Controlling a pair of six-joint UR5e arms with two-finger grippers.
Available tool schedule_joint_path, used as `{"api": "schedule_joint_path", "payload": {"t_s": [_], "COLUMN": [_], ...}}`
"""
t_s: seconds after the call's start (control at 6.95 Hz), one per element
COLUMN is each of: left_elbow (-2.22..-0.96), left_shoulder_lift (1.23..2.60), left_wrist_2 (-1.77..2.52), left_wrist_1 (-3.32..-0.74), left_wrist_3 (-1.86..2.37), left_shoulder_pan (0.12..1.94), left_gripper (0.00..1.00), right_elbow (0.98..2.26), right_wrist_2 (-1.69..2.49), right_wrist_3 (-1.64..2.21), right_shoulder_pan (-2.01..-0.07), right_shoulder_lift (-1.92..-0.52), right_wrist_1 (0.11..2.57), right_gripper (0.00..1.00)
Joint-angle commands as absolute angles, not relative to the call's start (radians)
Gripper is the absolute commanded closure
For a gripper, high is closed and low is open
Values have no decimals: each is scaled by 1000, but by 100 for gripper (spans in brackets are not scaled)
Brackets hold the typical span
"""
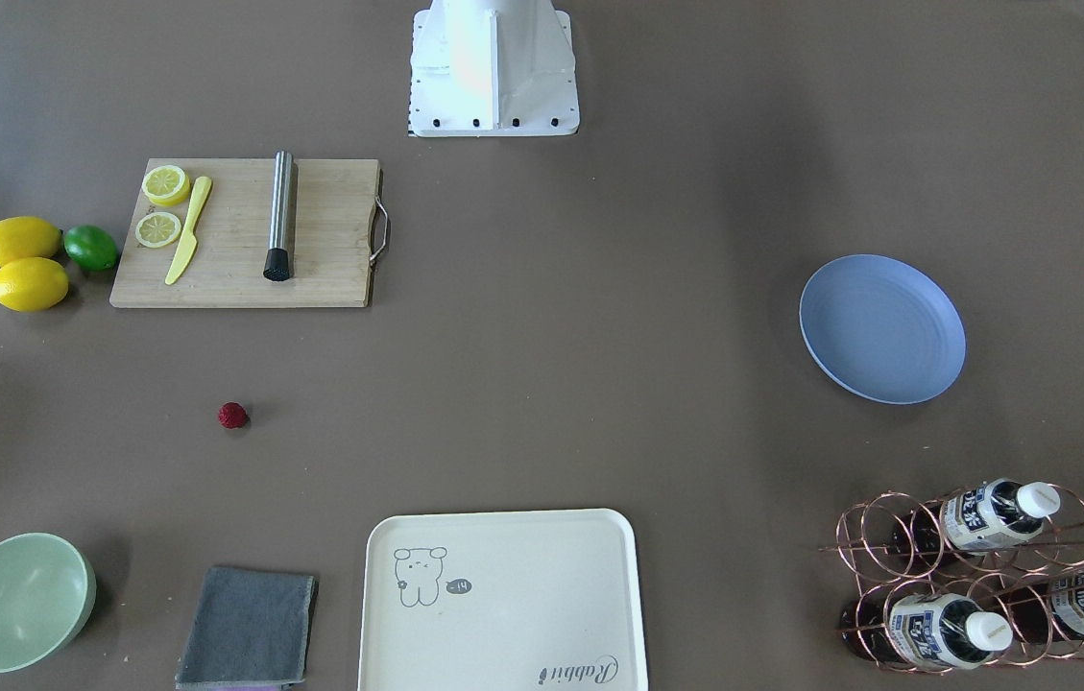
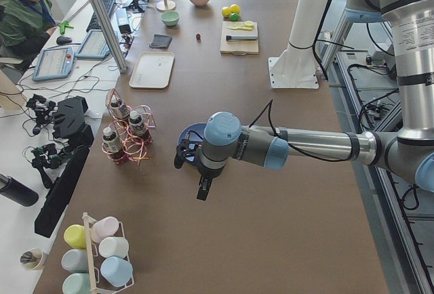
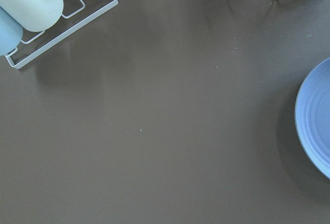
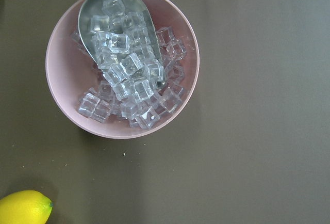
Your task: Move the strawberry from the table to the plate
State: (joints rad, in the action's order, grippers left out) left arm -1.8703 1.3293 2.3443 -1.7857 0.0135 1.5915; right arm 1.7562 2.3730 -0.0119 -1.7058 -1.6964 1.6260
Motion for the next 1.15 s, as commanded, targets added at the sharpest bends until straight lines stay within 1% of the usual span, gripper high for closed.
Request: {"api": "schedule_joint_path", "payload": {"t_s": [0.0,0.14,0.29,0.58,0.86,1.01], "left_elbow": [-1874,-1867,-1836,-1812,-1798,-1766], "left_shoulder_lift": [1335,1351,1395,1428,1451,1466], "left_wrist_2": [2347,2345,2345,2345,2344,2342], "left_wrist_1": [-1789,-1796,-1818,-1839,-1854,-1903], "left_wrist_3": [14,12,14,12,12,18], "left_shoulder_pan": [1592,1591,1583,1571,1495,1465], "left_gripper": [2,2,2,2,2,2], "right_elbow": [1758,1758,1759,1763,1824,1828], "right_wrist_2": [2375,2390,2405,2410,2427,2425], "right_wrist_3": [-11,-11,-11,-12,-11,-8], "right_shoulder_pan": [-1706,-1706,-1706,-1706,-1671,-1628], "right_shoulder_lift": [-1694,-1694,-1694,-1686,-1681,-1674], "right_wrist_1": [1626,1626,1626,1624,1626,1625], "right_gripper": [0,0,0,0,0,0]}}
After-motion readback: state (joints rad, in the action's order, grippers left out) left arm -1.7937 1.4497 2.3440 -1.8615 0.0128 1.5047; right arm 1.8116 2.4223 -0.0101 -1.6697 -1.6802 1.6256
